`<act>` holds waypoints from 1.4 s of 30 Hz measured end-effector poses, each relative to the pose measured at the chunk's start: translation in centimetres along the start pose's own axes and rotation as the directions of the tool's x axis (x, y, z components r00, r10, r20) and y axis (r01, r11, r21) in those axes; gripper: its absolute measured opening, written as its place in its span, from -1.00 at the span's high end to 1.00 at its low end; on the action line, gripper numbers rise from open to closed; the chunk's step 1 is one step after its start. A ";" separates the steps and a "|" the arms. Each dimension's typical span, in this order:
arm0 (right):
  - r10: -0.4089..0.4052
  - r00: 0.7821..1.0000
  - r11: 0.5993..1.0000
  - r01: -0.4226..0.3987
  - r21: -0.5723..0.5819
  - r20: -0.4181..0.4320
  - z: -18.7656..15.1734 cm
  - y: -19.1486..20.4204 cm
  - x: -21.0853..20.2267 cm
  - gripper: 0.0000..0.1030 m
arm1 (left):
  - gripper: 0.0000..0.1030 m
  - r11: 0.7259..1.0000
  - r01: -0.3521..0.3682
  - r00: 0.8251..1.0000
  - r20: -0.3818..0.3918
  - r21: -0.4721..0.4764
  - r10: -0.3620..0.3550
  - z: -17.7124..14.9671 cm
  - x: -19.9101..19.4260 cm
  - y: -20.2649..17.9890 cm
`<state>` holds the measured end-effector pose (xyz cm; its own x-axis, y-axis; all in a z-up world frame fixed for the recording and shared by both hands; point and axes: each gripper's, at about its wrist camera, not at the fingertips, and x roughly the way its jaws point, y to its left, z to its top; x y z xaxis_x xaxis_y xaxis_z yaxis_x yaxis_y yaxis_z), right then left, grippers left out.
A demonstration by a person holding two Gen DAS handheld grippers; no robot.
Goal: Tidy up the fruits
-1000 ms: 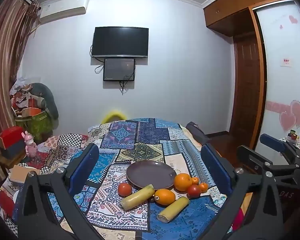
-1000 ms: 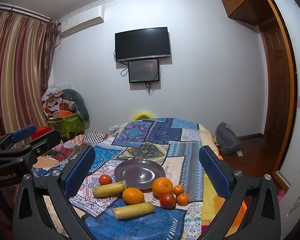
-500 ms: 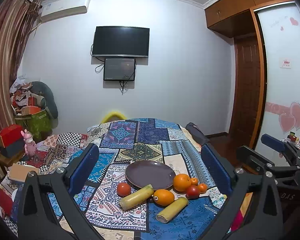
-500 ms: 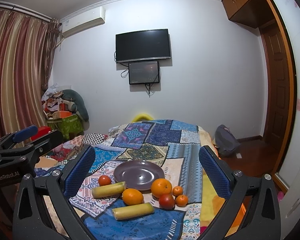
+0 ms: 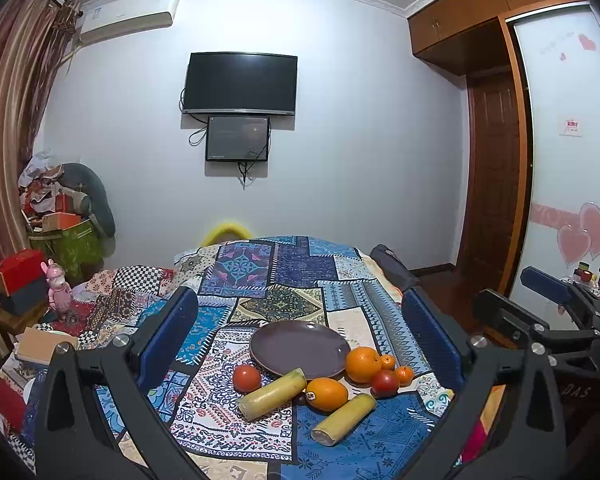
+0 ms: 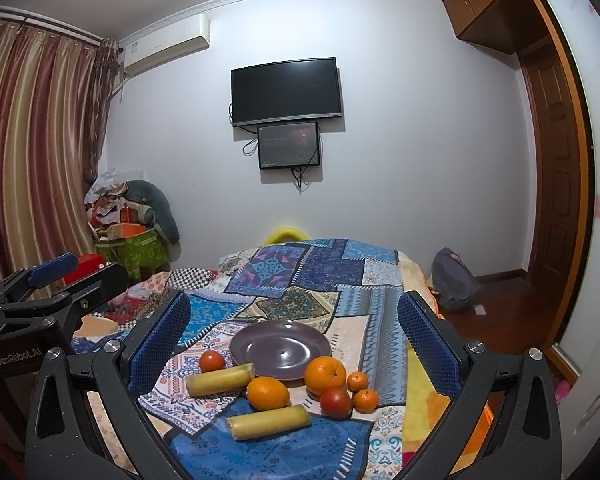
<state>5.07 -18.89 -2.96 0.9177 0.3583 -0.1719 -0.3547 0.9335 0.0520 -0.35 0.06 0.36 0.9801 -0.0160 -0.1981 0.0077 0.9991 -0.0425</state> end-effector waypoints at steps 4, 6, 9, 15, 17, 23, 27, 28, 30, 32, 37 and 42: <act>0.003 1.000 1.000 -0.003 0.005 -0.001 -0.1 0.0 0.0 -1.00 | -1.00 1.000 0.011 1.000 0.000 -0.004 -0.011 0.0 0.0 0.0; 0.003 1.000 1.000 -0.003 0.007 0.001 -0.2 0.0 0.0 -1.00 | -1.00 1.000 0.010 1.000 0.001 -0.001 -0.010 0.0 0.0 -0.1; 0.003 1.000 1.000 -0.003 0.008 0.002 -0.2 0.0 -0.1 -1.00 | -1.00 1.000 0.008 1.000 0.002 0.003 -0.008 -0.1 0.1 -0.3; 0.004 1.000 1.000 -0.004 0.009 0.003 -0.1 0.0 -0.1 -1.00 | -1.00 1.000 0.008 1.000 0.002 0.002 -0.008 -0.1 0.1 -0.3; 0.005 1.000 1.000 -0.005 0.010 0.003 -0.1 0.0 -0.1 -1.00 | -1.00 1.000 0.009 1.000 0.002 0.001 -0.009 -0.1 0.1 -0.4; 0.005 1.000 1.000 -0.005 0.008 0.006 -0.2 0.0 -0.2 -1.00 | -1.00 1.000 0.007 1.000 0.004 0.003 -0.007 -0.1 0.2 -0.6; 0.007 1.000 1.000 -0.007 0.000 0.010 -0.2 0.1 -0.2 -1.00 | -1.00 1.000 0.004 1.000 0.005 0.002 -0.004 -0.1 0.1 -0.5; 0.007 1.000 1.000 -0.007 -0.001 0.011 -0.2 0.1 -0.2 -1.00 | -1.00 1.000 0.004 1.000 0.004 0.000 -0.004 -0.2 0.2 -0.6; 0.008 1.000 1.000 -0.008 -0.001 0.010 -0.2 0.1 -0.1 -1.00 | -1.00 1.000 0.007 1.000 0.001 -0.003 -0.007 -0.1 0.3 -0.5; 0.009 1.000 1.000 -0.009 0.002 0.009 -0.2 0.1 -0.1 -1.00 | -1.00 1.000 0.010 1.000 -0.001 -0.003 -0.010 -0.1 0.2 -0.3; -0.001 1.000 1.000 0.001 0.004 -0.001 -0.4 0.1 0.3 -1.00 | -1.00 1.000 0.020 1.000 -0.006 0.003 -0.020 -0.3 0.3 -0.1; 0.009 1.000 1.000 -0.008 0.014 -0.030 -0.6 -0.2 1.1 -1.00 | -0.87 1.000 0.025 0.999 -0.021 -0.008 -0.025 -0.5 1.0 0.3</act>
<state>6.07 -18.67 -3.77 0.9088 0.3657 -0.2010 -0.3596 0.9307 0.0670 0.48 0.31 -0.35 0.9751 -0.0415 -0.2177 0.0300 0.9980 -0.0557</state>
